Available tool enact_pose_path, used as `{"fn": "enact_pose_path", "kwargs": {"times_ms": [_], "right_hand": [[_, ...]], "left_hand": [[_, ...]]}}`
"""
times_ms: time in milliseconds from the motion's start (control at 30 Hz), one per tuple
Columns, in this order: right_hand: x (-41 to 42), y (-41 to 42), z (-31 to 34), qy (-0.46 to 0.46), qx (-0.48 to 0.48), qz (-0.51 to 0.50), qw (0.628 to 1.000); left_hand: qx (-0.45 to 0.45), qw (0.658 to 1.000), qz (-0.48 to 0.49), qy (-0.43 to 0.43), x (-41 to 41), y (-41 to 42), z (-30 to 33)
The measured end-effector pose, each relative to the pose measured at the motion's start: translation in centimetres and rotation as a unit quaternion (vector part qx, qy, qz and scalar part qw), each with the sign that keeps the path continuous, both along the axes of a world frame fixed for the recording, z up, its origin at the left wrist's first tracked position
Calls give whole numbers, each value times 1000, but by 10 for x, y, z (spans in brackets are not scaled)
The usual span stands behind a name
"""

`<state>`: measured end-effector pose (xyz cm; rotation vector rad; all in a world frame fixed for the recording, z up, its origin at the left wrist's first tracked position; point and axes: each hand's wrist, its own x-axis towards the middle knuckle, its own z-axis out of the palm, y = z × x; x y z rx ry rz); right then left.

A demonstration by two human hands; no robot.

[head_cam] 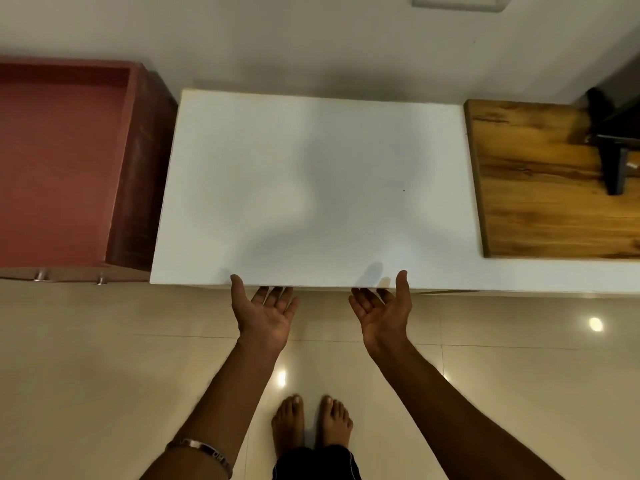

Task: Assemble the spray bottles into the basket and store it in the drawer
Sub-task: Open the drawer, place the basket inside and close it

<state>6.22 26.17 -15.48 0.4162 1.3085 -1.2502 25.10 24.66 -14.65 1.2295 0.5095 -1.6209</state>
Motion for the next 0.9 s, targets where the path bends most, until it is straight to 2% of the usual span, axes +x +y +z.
{"fn": "enact_pose_path", "kwargs": {"times_ms": [233, 467, 633, 833, 900], "right_hand": [[5, 1, 9, 6, 11, -1, 1000], [9, 1, 17, 70, 26, 106, 992], [13, 5, 25, 80, 27, 141, 986], [24, 15, 44, 92, 40, 164, 981], [27, 15, 56, 121, 53, 196, 972]], "left_hand": [[0, 998, -56, 7, 10, -5, 8], [11, 991, -130, -26, 16, -10, 23], [5, 983, -177, -45, 17, -6, 35], [39, 984, -160, -73, 20, 8, 61], [37, 980, -156, -117, 18, 14, 75]]}}
